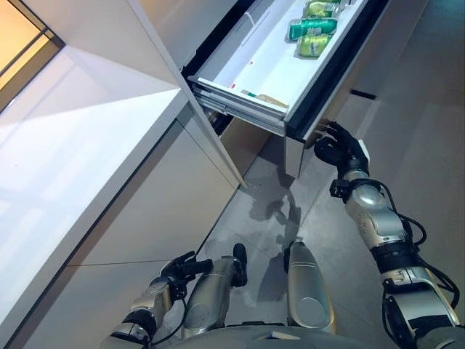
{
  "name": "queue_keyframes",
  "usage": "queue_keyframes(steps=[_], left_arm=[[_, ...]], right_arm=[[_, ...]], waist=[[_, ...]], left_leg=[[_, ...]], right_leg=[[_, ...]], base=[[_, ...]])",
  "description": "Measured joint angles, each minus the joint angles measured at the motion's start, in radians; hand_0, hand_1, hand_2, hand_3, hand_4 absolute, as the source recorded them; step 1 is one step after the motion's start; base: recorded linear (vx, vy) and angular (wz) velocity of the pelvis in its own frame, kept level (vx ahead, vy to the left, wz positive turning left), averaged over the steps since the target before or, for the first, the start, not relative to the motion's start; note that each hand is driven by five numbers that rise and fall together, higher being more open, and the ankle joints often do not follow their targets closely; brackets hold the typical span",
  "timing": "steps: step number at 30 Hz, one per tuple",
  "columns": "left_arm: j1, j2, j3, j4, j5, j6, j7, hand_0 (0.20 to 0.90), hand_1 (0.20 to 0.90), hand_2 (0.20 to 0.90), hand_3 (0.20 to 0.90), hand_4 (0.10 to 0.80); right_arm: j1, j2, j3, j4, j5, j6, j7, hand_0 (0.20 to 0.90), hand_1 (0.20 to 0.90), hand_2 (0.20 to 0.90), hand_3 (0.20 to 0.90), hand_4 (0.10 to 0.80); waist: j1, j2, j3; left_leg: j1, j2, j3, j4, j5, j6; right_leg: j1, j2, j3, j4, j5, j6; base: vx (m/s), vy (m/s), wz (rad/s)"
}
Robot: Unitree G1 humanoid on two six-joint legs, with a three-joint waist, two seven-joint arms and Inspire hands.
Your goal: Put drinks into fridge and close the fridge
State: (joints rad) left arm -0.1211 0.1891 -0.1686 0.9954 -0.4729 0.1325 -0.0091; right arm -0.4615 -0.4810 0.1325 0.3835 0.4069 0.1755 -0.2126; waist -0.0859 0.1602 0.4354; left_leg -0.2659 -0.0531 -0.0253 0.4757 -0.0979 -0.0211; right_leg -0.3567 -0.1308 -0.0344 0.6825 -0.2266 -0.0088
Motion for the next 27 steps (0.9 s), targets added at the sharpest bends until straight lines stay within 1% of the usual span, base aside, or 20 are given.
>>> queue_keyframes(steps=[4,5,7,9,10,12,13,16,18,22,23,25,27], left_arm=[[-0.012,-0.015,-0.026,0.000,-0.001,0.019,-0.001,0.900,0.900,0.900,0.900,0.800],[-0.017,-0.019,-0.040,-0.001,-0.001,0.021,-0.002,0.900,0.900,0.900,0.900,0.800],[-0.022,-0.021,-0.058,-0.001,-0.002,0.023,-0.010,0.900,0.900,0.900,0.900,0.800],[-0.024,-0.020,-0.064,-0.004,-0.007,0.023,-0.020,0.900,0.900,0.900,0.900,0.800],[-0.031,-0.020,-0.073,-0.006,-0.009,0.023,-0.021,0.900,0.900,0.900,0.900,0.800],[-0.048,-0.023,-0.084,-0.008,-0.009,0.025,-0.025,0.900,0.900,0.900,0.900,0.800],[-0.051,-0.024,-0.093,-0.012,-0.009,0.025,-0.030,0.900,0.900,0.900,0.900,0.800],[-0.050,-0.024,-0.111,-0.029,-0.025,0.024,-0.031,0.900,0.900,0.900,0.900,0.800],[-0.052,-0.024,-0.119,-0.039,-0.040,0.023,-0.035,0.900,0.900,0.900,0.900,0.800],[-0.058,-0.024,-0.120,-0.049,-0.043,0.019,-0.037,0.900,0.900,0.900,0.900,0.800],[-0.058,-0.024,-0.123,-0.060,-0.042,0.020,-0.037,0.900,0.900,0.900,0.900,0.800],[-0.058,-0.024,-0.123,-0.067,-0.040,0.020,-0.037,0.900,0.900,0.900,0.900,0.800],[-0.058,-0.024,-0.127,-0.074,-0.037,0.021,-0.037,0.900,0.900,0.900,0.900,0.800]], right_arm=[[-0.072,0.000,0.061,0.012,-0.058,0.062,0.003,0.900,0.900,0.900,0.900,0.800],[-0.104,-0.001,0.092,0.012,-0.079,0.094,0.003,0.900,0.900,0.900,0.900,0.800],[-0.140,-0.002,0.130,0.017,-0.093,0.120,0.003,0.900,0.900,0.900,0.900,0.800],[-0.196,-0.001,0.192,0.026,-0.095,0.150,0.005,0.900,0.900,0.900,0.900,0.800],[-0.231,0.002,0.226,0.032,-0.094,0.164,0.007,0.900,0.900,0.900,0.900,0.800],[-0.269,0.008,0.245,0.047,-0.093,0.170,0.016,0.900,0.900,0.900,0.900,0.800],[-0.280,0.015,0.255,0.057,-0.093,0.171,0.019,0.900,0.900,0.900,0.900,0.800],[-0.306,0.051,0.292,0.072,-0.091,0.174,0.022,0.900,0.900,0.900,0.900,0.800],[-0.325,0.080,0.323,0.079,-0.089,0.174,0.028,0.900,0.900,0.900,0.900,0.800],[-0.344,0.119,0.372,0.088,-0.064,0.173,0.045,0.900,0.900,0.900,0.900,0.800],[-0.354,0.125,0.394,0.089,-0.051,0.173,0.052,0.900,0.900,0.900,0.900,0.800],[-0.370,0.147,0.396,0.096,-0.043,0.172,0.064,0.900,0.900,0.900,0.900,0.800],[-0.382,0.158,0.396,0.096,-0.033,0.167,0.060,0.900,0.900,0.900,0.900,0.800]], waist=[[0.004,0.030,0.001],[0.003,0.044,0.000],[0.005,0.055,0.001],[0.012,0.064,0.000],[0.016,0.070,0.000],[0.032,0.078,0.000],[0.042,0.085,0.002],[0.070,0.094,0.001],[0.088,0.100,0.001],[0.125,0.104,0.002],[0.138,0.104,0.002],[0.152,0.104,0.002],[0.175,0.104,0.002]], left_leg=[[0.011,0.000,-0.004,-0.016,0.011,-0.005],[0.011,0.001,-0.008,-0.029,0.024,-0.023],[0.015,0.002,-0.009,-0.041,0.026,-0.024],[0.007,0.002,-0.010,-0.048,0.040,-0.019],[-0.007,0.002,-0.018,-0.053,0.062,-0.041],[-0.023,0.002,-0.019,-0.063,0.075,-0.055],[-0.024,0.002,-0.026,-0.064,0.077,-0.057],[-0.029,0.002,-0.038,-0.088,0.088,-0.058],[-0.044,0.002,-0.045,-0.096,0.092,-0.052],[-0.055,0.003,-0.062,-0.101,0.096,-0.053],[-0.057,0.005,-0.065,-0.109,0.101,-0.058],[-0.057,0.004,-0.075,-0.122,0.110,-0.067],[-0.046,0.003,-0.081,-0.136,0.117,-0.061]], right_leg=[[-0.002,-0.001,-0.002,0.003,0.001,-0.010],[-0.005,0.003,-0.002,0.004,0.002,-0.011],[-0.008,0.003,-0.003,0.002,0.002,-0.016],[-0.028,0.004,-0.003,0.010,0.002,-0.023],[-0.049,0.005,-0.004,0.023,-0.001,-0.027],[-0.075,0.003,-0.006,0.033,-0.002,-0.032],[-0.077,0.004,-0.011,0.033,-0.003,-0.037],[-0.086,0.004,-0.023,0.033,-0.005,-0.046],[-0.103,0.004,-0.029,0.033,-0.003,-0.052],[-0.109,0.002,-0.046,0.032,-0.008,-0.060],[-0.109,0.002,-0.053,0.029,-0.009,-0.060],[-0.107,-0.002,-0.064,0.024,-0.010,-0.060],[-0.095,-0.006,-0.073,0.014,-0.011,-0.060]], base=[[-0.015,0.065,-0.03],[-0.037,0.032,-0.03],[-0.060,0.034,0.00],[-0.133,0.036,-0.02],[-0.134,0.030,0.02],[-0.110,0.016,0.08],[-0.128,0.013,0.10],[-0.124,0.011,0.10],[-0.108,-0.007,0.10],[-0.053,-0.031,0.12],[-0.024,-0.049,0.14],[0.021,-0.040,0.17],[0.042,-0.034,0.17]])
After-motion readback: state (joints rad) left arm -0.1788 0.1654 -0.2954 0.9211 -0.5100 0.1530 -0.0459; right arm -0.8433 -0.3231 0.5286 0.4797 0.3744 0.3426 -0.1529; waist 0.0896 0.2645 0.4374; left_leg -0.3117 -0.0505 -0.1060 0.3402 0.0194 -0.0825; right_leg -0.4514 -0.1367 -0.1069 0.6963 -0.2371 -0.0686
